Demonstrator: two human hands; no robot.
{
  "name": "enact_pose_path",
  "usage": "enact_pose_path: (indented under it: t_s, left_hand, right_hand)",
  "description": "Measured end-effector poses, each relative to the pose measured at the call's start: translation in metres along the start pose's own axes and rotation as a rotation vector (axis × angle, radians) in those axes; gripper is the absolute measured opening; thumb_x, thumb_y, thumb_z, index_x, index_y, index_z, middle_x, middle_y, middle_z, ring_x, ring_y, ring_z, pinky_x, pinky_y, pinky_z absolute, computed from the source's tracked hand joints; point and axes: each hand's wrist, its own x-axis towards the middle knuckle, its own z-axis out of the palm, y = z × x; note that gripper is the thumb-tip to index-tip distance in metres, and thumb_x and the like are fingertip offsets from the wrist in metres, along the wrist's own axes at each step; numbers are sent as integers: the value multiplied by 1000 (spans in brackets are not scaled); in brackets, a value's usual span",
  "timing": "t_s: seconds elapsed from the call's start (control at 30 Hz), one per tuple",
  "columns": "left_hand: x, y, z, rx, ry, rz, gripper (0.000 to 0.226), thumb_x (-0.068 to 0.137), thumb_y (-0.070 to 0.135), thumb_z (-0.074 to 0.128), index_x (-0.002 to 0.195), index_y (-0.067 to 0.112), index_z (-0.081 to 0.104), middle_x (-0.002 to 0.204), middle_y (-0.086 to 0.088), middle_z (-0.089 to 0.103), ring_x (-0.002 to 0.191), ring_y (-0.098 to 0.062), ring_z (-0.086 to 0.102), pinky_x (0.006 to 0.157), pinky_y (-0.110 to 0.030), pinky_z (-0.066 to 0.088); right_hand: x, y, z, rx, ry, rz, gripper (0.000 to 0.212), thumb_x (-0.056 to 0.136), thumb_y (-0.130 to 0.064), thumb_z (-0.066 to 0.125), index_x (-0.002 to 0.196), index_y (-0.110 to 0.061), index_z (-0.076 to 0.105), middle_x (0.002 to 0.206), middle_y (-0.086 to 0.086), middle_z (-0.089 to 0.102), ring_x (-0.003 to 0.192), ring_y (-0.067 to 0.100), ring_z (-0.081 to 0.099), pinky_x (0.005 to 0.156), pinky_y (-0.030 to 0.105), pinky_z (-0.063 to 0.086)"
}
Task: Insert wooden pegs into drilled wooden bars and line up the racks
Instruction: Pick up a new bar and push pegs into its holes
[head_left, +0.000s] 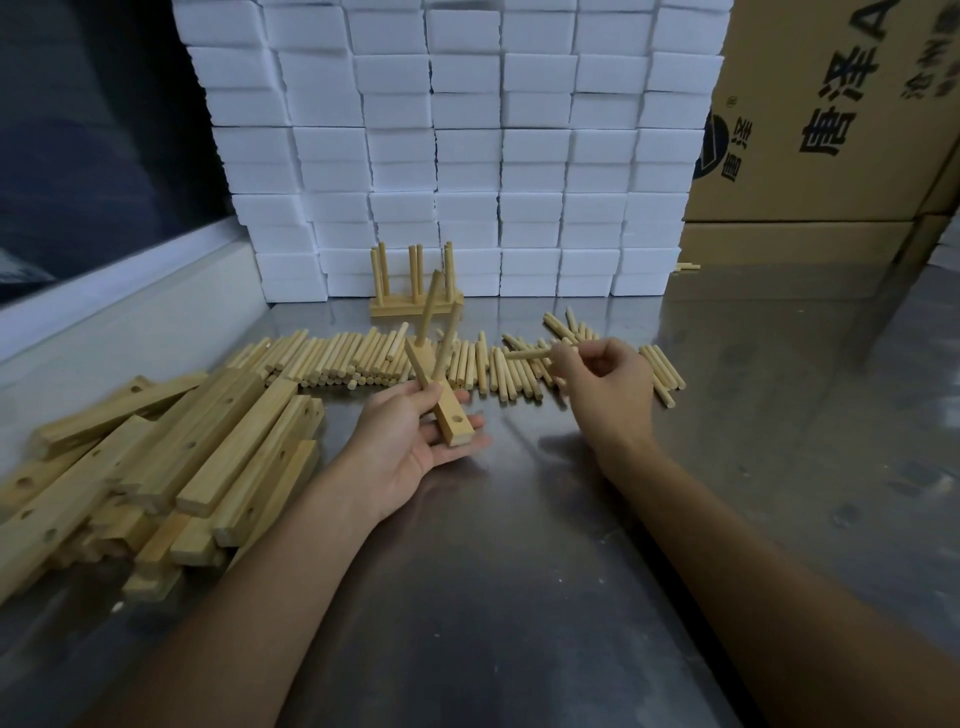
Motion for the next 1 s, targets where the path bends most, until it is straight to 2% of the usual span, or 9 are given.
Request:
enact_pose_path:
  t_s: [0.1, 0.13, 0.2, 0.33, 0.53, 0.67, 0.73, 0.9, 1.0]
  left_hand:
    - [1, 1, 0, -1, 18, 18, 21, 105, 11, 41, 117, 0, 55, 109, -21, 66, 65, -28, 73, 53, -39, 58]
    - [1, 1, 0, -4, 24, 20, 21, 105, 11, 41, 116, 0, 55, 107, -21, 67, 64, -28, 73, 53, -38, 58]
    - [1, 1, 0, -14, 33, 14, 20, 105, 10, 41, 115, 0, 55, 103, -24, 66, 63, -28, 73, 53, -37, 58]
    - [1, 0, 0, -23, 15, -1, 19, 104, 7, 42, 114, 1, 57, 97, -24, 68, 64, -29, 73, 53, -37, 59]
    - [1, 0, -3, -83, -48, -24, 25, 101, 0, 44, 123, -3, 55, 101, -25, 69, 75, -34, 74, 58, -38, 60]
    - [3, -1, -6, -120, -72, -19, 29, 102, 1, 42, 127, -1, 55, 103, -24, 69, 81, -35, 74, 62, -39, 60]
    - [4, -1, -7, -113, -87, -11, 30, 103, 1, 41, 128, 0, 57, 110, -25, 69, 83, -33, 74, 64, -39, 60]
    - [5, -2, -8, -83, -119, -2, 31, 103, 4, 40, 128, 4, 59, 119, -23, 68, 106, -34, 69, 70, -38, 60]
    - [5, -2, -8, -87, -120, -5, 31, 104, 4, 40, 129, 3, 58, 121, -23, 67, 97, -31, 71, 68, -36, 60]
  right_hand:
    - [-1, -9, 3, 405, -97, 236, 11, 94, -8, 62, 97, 1, 59, 91, 12, 77, 89, 22, 75, 68, 24, 60]
    - [-1, -11, 3, 496, -128, 290, 12, 96, -8, 59, 105, 0, 56, 92, 11, 77, 88, 21, 76, 67, 23, 60]
    - [-2, -13, 4, 576, -158, 344, 27, 100, -10, 54, 123, 5, 52, 94, 12, 77, 82, 19, 76, 66, 23, 59]
    - [-3, -12, 6, 568, -168, 350, 34, 103, -18, 52, 130, 1, 49, 93, 11, 77, 71, 18, 73, 61, 25, 60]
    - [-8, -14, 12, 491, -172, 292, 16, 104, -18, 51, 116, -7, 51, 84, 5, 78, 67, 16, 72, 58, 24, 58]
    - [-16, -22, 17, 453, -265, 236, 17, 103, -17, 51, 113, -3, 52, 95, 13, 76, 75, 22, 71, 64, 27, 61]
    - [-21, -25, 20, 435, -317, 202, 16, 103, -15, 51, 112, -2, 51, 92, 13, 76, 71, 19, 70, 64, 27, 60]
    - [-31, -31, 25, 398, -397, 123, 8, 103, -10, 49, 108, -3, 49, 82, 8, 73, 64, 18, 69, 58, 25, 58]
    - [-32, -32, 25, 349, -393, 52, 13, 103, -7, 48, 113, 1, 48, 83, 9, 72, 63, 16, 68, 58, 25, 58]
